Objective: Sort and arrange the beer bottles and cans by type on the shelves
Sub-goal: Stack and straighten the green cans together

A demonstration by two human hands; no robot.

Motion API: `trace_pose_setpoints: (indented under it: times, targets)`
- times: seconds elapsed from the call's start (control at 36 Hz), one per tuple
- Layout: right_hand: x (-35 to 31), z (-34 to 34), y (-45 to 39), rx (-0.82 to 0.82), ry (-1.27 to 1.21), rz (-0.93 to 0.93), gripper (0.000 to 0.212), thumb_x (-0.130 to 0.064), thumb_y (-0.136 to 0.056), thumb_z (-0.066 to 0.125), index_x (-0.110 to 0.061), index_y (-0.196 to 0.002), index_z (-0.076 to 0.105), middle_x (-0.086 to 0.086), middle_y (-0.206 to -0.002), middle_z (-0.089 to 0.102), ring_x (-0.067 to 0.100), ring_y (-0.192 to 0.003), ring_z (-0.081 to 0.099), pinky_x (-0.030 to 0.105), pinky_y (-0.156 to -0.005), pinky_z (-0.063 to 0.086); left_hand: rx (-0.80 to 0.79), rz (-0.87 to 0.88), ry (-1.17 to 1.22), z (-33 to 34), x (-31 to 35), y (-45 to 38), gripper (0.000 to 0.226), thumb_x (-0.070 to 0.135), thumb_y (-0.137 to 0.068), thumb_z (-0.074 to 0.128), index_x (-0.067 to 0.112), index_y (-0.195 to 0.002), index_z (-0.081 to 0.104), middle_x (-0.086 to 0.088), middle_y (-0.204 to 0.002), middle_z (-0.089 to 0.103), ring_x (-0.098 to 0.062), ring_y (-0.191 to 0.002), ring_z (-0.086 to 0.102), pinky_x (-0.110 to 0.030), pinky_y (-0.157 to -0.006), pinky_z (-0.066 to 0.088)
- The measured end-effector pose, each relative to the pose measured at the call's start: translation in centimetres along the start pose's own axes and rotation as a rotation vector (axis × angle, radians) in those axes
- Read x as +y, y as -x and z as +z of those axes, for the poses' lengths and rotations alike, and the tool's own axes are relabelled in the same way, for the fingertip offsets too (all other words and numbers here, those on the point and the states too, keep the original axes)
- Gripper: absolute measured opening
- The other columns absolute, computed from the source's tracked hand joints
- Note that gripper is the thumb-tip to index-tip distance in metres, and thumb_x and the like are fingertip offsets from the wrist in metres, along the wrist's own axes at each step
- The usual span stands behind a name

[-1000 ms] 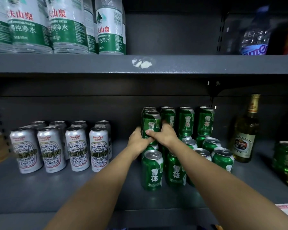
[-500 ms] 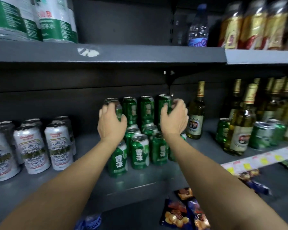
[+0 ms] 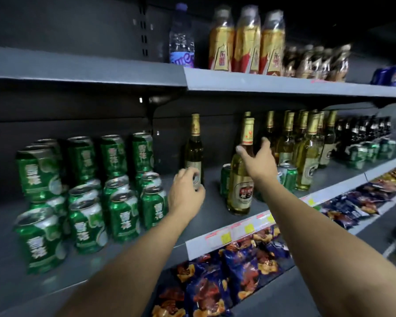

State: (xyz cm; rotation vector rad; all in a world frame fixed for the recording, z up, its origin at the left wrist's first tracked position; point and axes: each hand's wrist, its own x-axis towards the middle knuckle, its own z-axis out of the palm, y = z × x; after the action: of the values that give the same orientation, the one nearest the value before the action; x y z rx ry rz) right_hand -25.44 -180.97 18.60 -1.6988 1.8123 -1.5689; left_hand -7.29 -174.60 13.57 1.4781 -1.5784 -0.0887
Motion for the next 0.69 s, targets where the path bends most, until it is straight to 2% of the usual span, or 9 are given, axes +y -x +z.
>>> trace_pose_setpoints:
  times: [0.11,0.19,0.31,0.42,0.47,0.53,0.61,0.69]
  targets:
    - [2.4,0.9,-1.0,-0.187,-0.003,0.018,0.104,-0.053,-0.072,0.077,-0.013,-0.149,0.021,0.012,-0.148,0.041,0.032,-0.134,0.041,0.043,-0.106,0.037,-0.039,-0.090,0.003,4.3,1.6,0.2,0.030,0.015,-0.087,0.061,0.022,-0.116,0.059,0.003,-0.122,0.054,-0.021,-0.112,0.055,-0.036,-0.085,0.049]
    - [3.5,1.9,-0.9,-0.241,0.075,0.014,0.091,-0.049,-0.072,0.079,-0.015,-0.140,0.028,0.012,-0.141,0.045,0.033,-0.128,0.047,0.044,-0.099,0.042,-0.095,-0.125,-0.013,6.4,2.1,0.5,0.031,0.018,-0.088,0.061,0.025,-0.118,0.056,0.004,-0.125,0.053,-0.019,-0.112,0.056,-0.039,-0.088,0.050]
    - [3.7,2.3,-0.7,-0.178,0.130,-0.042,0.075,-0.049,-0.075,0.076,-0.016,-0.129,0.035,0.011,-0.128,0.052,0.034,-0.116,0.055,0.042,-0.088,0.046,-0.100,-0.161,-0.035,7.7,2.1,0.2,0.045,0.025,-0.088,0.065,0.026,-0.129,0.049,0.003,-0.132,0.050,-0.018,-0.117,0.053,-0.037,-0.090,0.049]
    - [4.3,1.4,0.3,-0.071,0.112,-0.148,0.067,-0.056,-0.074,0.070,-0.022,-0.122,0.038,0.002,-0.117,0.055,0.027,-0.107,0.058,0.037,-0.079,0.046,-0.088,-0.126,0.028,8.2,3.0,-0.4,0.089,0.043,-0.076,0.077,0.025,-0.148,0.027,0.002,-0.146,0.040,-0.019,-0.131,0.042,-0.041,-0.099,0.046]
    - [4.5,0.4,0.8,-0.013,0.094,-0.211,0.068,-0.058,-0.073,0.068,-0.023,-0.123,0.039,0.000,-0.115,0.055,0.025,-0.105,0.059,0.036,-0.078,0.046,-0.108,-0.111,0.052,8.5,4.1,-0.9,0.102,0.040,-0.073,0.079,0.027,-0.152,0.016,0.002,-0.149,0.037,-0.021,-0.134,0.040,-0.043,-0.101,0.044]
    - [4.3,-1.0,0.7,0.028,0.075,-0.249,0.073,-0.057,-0.073,0.069,-0.022,-0.130,0.039,-0.001,-0.118,0.056,0.023,-0.107,0.058,0.033,-0.080,0.044,-0.134,-0.085,0.069,9.1,5.5,-1.4,0.106,0.035,-0.071,0.079,0.027,-0.153,0.011,0.002,-0.149,0.038,-0.022,-0.135,0.040,-0.043,-0.101,0.044]
    - [3.9,-3.7,0.2,0.075,0.052,-0.269,0.073,-0.056,-0.073,0.070,-0.023,-0.131,0.038,-0.004,-0.118,0.058,0.022,-0.107,0.059,0.030,-0.079,0.039,-0.198,-0.066,0.090,10.4,8.1,-1.2,0.105,0.035,-0.070,0.079,0.028,-0.152,0.014,0.000,-0.145,0.045,-0.025,-0.130,0.046,-0.040,-0.099,0.046]
    - [4.6,-6.5,-0.7,0.119,0.065,-0.271,0.074,-0.056,-0.074,0.070,-0.024,-0.131,0.037,-0.005,-0.117,0.060,0.022,-0.105,0.061,0.030,-0.079,0.042,-0.202,-0.097,0.088,12.5,11.3,-0.7,0.098,0.036,-0.072,0.079,0.030,-0.150,0.020,-0.002,-0.133,0.056,-0.028,-0.119,0.055,-0.037,-0.090,0.049]
